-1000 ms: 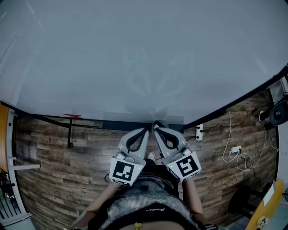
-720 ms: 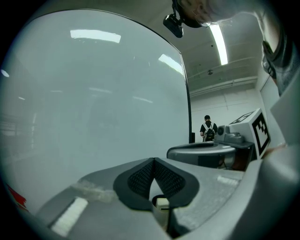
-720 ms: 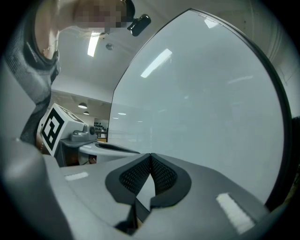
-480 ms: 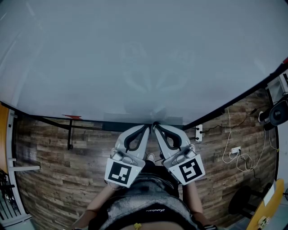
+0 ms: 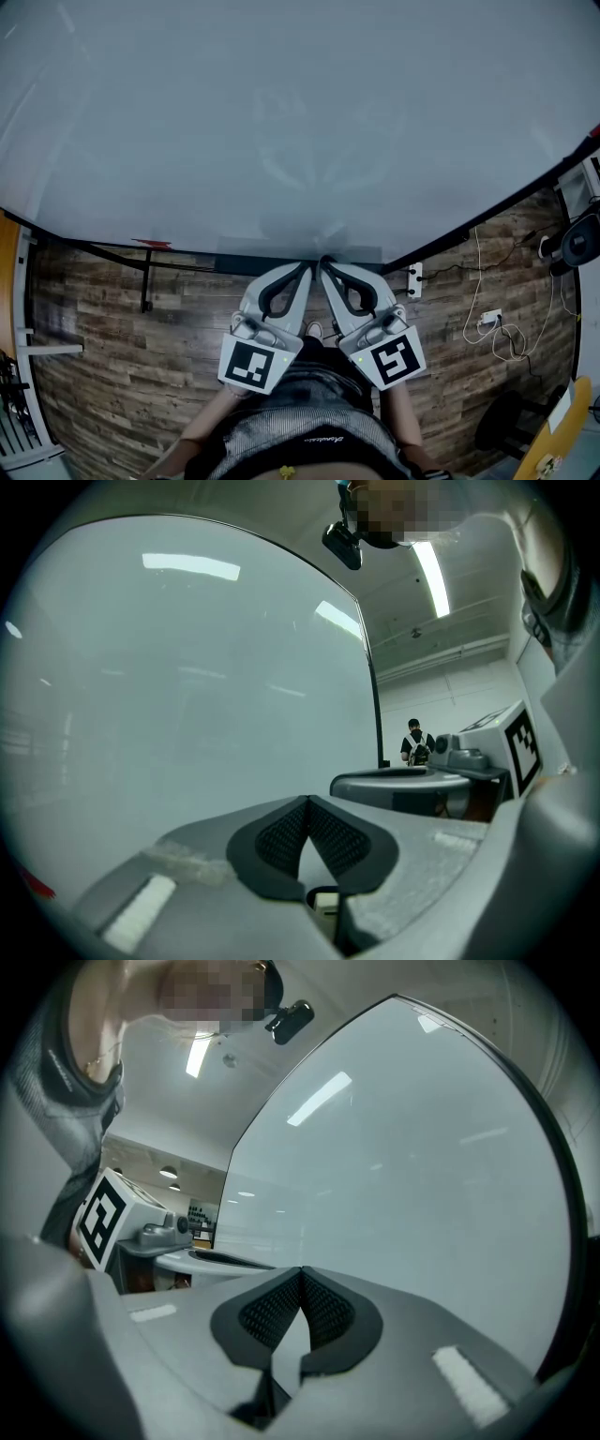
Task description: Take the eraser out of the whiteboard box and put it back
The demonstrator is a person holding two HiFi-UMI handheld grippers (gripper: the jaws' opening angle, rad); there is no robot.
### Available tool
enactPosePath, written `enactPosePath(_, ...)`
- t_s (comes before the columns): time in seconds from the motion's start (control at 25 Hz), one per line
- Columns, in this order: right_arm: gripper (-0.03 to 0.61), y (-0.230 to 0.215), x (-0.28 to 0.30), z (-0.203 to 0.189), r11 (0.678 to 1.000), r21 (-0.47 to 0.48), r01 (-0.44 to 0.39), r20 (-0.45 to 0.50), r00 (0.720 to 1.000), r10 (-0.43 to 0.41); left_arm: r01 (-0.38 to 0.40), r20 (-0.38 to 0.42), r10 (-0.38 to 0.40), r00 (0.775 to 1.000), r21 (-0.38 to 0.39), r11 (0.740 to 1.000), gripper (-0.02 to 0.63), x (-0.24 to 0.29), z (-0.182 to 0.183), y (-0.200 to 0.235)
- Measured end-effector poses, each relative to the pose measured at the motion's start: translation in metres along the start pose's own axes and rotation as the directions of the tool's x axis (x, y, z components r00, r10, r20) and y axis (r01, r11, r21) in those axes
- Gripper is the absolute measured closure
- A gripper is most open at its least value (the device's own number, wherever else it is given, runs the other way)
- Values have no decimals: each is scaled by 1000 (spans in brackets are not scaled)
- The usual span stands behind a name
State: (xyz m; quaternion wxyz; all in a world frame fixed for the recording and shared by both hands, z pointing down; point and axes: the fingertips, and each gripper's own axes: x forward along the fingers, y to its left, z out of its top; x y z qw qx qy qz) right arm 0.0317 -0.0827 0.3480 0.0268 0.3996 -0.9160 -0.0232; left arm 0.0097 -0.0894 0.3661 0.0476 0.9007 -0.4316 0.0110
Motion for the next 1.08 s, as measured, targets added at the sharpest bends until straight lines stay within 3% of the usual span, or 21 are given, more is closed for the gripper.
enactPosePath(1.08, 578, -1, 1, -10, 1000, -26, 0, -24, 1000, -1, -3, -21, 3, 1000, 5, 1000, 612, 4, -8, -4)
